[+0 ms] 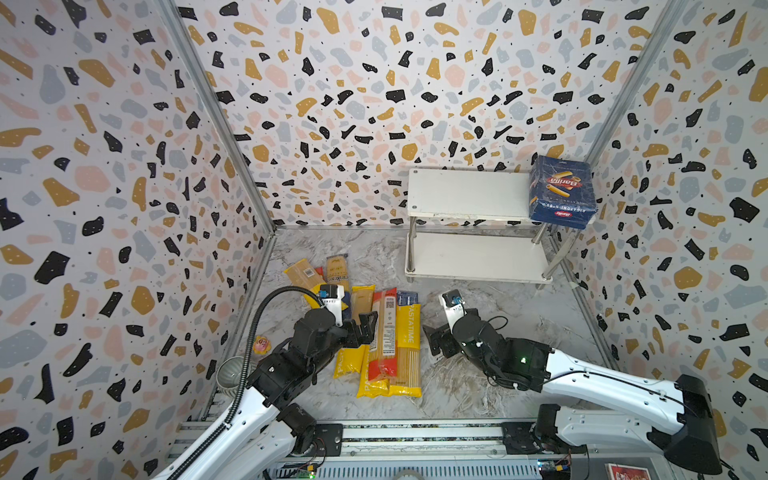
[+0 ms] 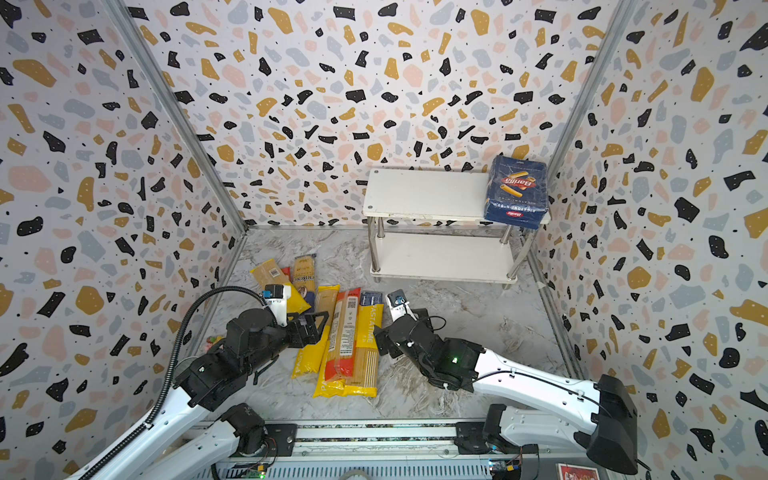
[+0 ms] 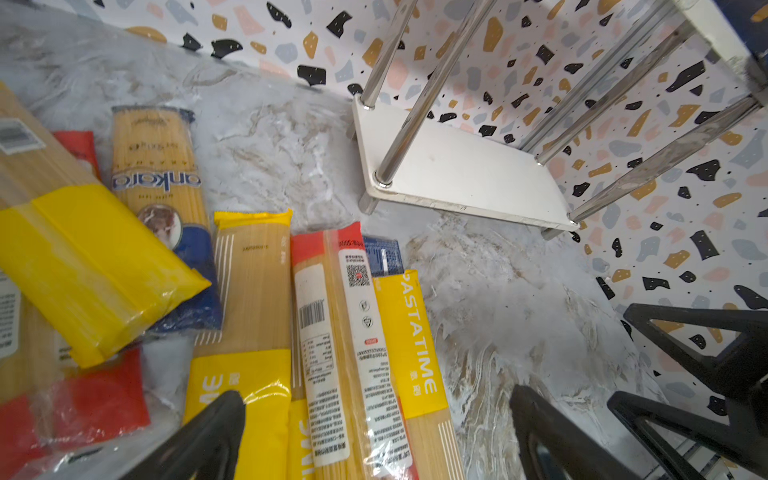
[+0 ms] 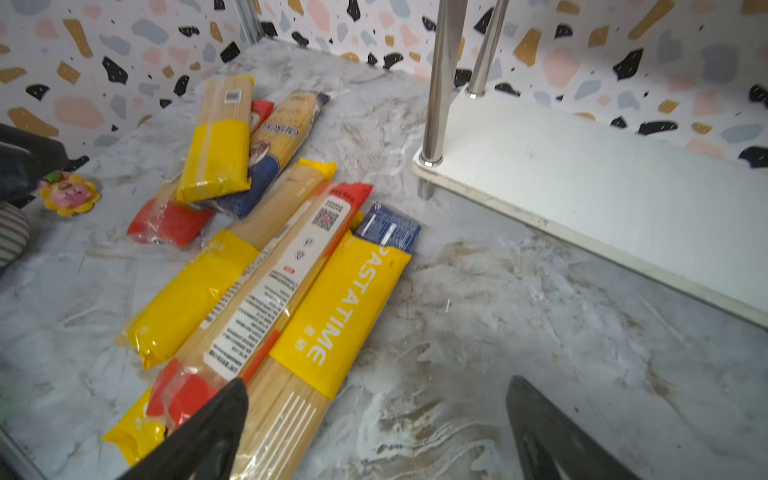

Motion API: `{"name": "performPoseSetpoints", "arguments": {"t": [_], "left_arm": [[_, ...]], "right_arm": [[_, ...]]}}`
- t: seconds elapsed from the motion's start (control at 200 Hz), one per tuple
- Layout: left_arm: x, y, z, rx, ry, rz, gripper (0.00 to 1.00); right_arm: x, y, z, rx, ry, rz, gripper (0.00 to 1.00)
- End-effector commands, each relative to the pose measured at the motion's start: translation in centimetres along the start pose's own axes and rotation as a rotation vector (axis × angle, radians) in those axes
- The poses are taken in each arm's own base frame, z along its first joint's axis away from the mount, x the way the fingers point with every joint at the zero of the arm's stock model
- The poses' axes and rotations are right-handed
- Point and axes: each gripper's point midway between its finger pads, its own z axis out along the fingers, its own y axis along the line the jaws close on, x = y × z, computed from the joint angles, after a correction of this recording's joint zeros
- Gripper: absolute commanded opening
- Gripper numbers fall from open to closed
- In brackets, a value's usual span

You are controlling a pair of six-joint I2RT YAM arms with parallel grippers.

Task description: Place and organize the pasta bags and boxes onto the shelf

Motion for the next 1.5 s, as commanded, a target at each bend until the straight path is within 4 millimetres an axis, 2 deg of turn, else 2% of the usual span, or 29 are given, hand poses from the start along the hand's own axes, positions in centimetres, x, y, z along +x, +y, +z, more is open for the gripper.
{"name": "performPoseSetpoints", "arguments": {"t": [0.0,0.12,0.24,0.481,0.736,0.936,1.076,1.307,1.492], "left_arm": [[0.8,1.0,-0.2,-0.029,-0.001,-0.041,1.0],[1.8,1.7,0.0,-0.048,0.021,-0.041,0.99],[1.8,1.6,0.1,-0.042,0.022,-0.042,1.0],[1.9,1.7,1.0,-0.062,0.045,-0.019,1.0],[0.9,0.7,1.7,-0.054,0.058,0.026,1.0],[0.4,0.6,1.7,-0.06,0.05,0.053,1.0],[0.7,0.7,2.0,-0.059,0.059,0.06,0.99],[1.1,0.9,2.0,-0.058,0.063,0.068,0.99],[0.8,0.8,1.4,-0.049,0.043,0.068,0.99]], "right_arm": [[1.8,0.9,-0.3,-0.085,0.045,0.125,0.97],[4.7,2.3,0.6,-0.162,0.126,0.171,0.98],[6.7,3.3,1.3,-0.223,0.189,0.21,0.98],[8.9,5.0,2.7,-0.3,0.293,0.214,0.96],[11.5,7.0,4.5,-0.369,0.392,0.193,0.92],[11.8,8.9,5.4,-0.452,0.41,0.209,0.92],[11.7,9.7,6.4,-0.461,0.426,0.202,0.91],[11.1,11.9,7.4,-0.535,0.442,0.198,0.73],[11.9,12.9,9.3,-0.522,0.501,0.191,0.74]]}}
